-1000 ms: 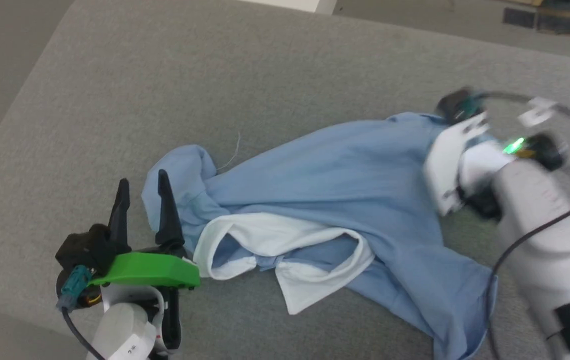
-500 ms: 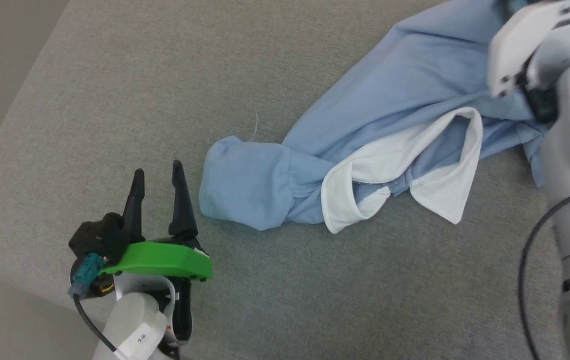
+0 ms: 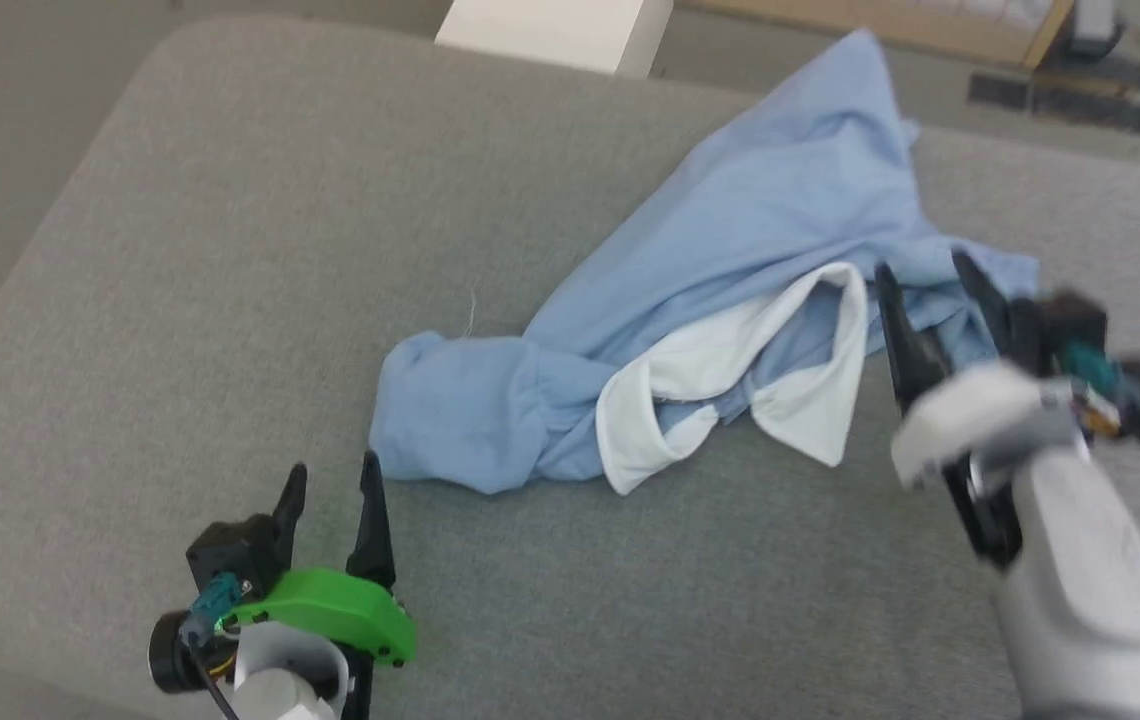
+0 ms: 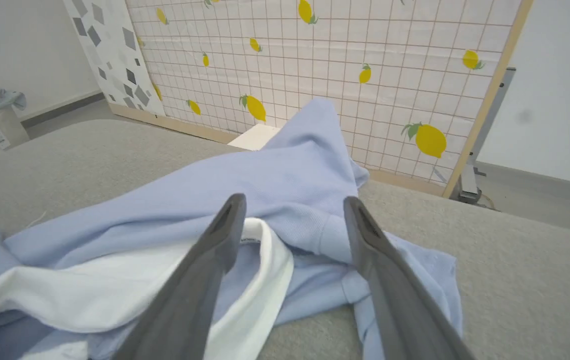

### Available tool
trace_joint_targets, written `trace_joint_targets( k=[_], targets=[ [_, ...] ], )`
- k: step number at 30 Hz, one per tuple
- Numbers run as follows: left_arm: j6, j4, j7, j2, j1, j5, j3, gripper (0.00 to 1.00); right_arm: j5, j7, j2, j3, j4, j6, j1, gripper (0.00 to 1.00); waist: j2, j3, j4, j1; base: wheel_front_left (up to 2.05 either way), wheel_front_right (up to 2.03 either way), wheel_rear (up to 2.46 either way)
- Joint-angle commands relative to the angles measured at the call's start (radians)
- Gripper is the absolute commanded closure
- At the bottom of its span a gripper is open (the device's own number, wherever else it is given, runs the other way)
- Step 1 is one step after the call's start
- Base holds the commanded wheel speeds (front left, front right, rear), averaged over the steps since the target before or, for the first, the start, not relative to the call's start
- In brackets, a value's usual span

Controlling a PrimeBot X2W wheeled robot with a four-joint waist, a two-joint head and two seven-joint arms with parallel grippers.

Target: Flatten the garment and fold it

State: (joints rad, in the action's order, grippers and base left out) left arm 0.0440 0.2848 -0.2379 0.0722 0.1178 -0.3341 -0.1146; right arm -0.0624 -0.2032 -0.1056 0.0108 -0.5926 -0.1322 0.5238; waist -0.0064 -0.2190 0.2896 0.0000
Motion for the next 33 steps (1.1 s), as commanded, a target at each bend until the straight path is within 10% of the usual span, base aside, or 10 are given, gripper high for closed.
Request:
trace_joint_targets(
  k=[1, 20, 27, 31, 33],
  targets=[
    [-0.002, 0.011, 0.016, 0.012, -0.008, 0.007, -0.002, 0.00, -0.015, -0.012, 0.005, -0.011, 0.049, 0.002, -0.063, 0.00, 0.0064, 0.091, -0.065, 0.0000, 0.00, 0.00, 0.00],
    [0.097, 0.253, 0.427, 0.115, 0.176, 0.014, 0.003, 0.00, -0.090, 0.166, 0.055, -0.046, 0.552, 0.002, -0.512, 0.00, 0.0064, 0.073, -0.190, 0.0000, 0.00, 0.00, 0.00],
    [0.014, 0.294, 0.651, 0.136, 0.171, -0.009, -0.061, 0.00, -0.104, 0.195, 0.055, -0.039, 0.586, 0.002, -0.516, 0.00, 0.0064, 0.050, -0.209, 0.0000, 0.00, 0.00, 0.00],
    [-0.058, 0.266, 0.695, 0.125, 0.156, -0.039, -0.093, 1.00, -0.111, 0.200, 0.055, -0.041, 0.588, 0.002, -0.517, 0.00, 0.0064, 0.046, -0.202, 0.0000, 0.00, 0.00, 0.00],
    [-0.076, 0.257, 0.703, 0.116, 0.149, -0.052, -0.101, 1.00, -0.112, 0.203, 0.055, -0.042, 0.588, 0.002, -0.515, 0.00, 0.0064, 0.045, -0.197, 0.0000, 0.00, 0.00, 0.00]
  ],
)
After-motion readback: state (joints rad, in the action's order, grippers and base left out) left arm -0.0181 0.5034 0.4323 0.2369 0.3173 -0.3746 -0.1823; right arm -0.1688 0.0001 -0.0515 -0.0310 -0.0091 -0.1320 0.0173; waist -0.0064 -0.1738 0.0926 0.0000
